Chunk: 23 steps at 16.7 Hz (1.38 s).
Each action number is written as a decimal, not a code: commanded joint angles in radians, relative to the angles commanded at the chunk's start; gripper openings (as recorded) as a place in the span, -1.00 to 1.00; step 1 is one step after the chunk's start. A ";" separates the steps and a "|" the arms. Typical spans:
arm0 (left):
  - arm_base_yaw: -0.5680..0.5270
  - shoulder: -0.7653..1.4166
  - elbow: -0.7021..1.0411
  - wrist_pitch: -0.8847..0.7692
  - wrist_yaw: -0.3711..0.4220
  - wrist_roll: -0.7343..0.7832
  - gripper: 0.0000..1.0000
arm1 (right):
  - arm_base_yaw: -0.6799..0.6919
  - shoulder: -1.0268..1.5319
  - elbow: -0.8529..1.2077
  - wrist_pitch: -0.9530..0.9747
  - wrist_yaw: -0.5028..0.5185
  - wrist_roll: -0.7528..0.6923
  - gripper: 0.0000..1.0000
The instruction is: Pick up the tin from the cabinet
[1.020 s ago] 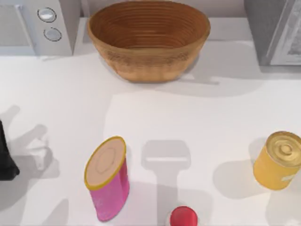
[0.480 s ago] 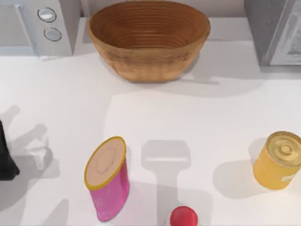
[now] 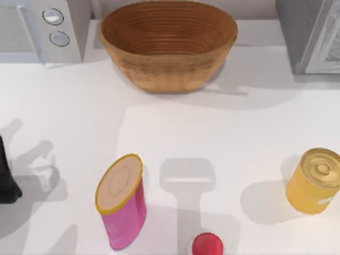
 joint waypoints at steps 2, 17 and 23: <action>0.000 0.000 0.000 0.000 0.000 0.000 1.00 | 0.009 0.033 0.029 -0.076 -0.031 -0.064 -1.00; 0.000 0.000 0.000 0.000 0.000 0.000 1.00 | 0.053 0.124 0.116 -0.322 -0.115 -0.249 -0.25; 0.000 0.000 0.000 0.000 0.000 0.000 1.00 | 0.053 0.124 0.116 -0.322 -0.115 -0.249 0.66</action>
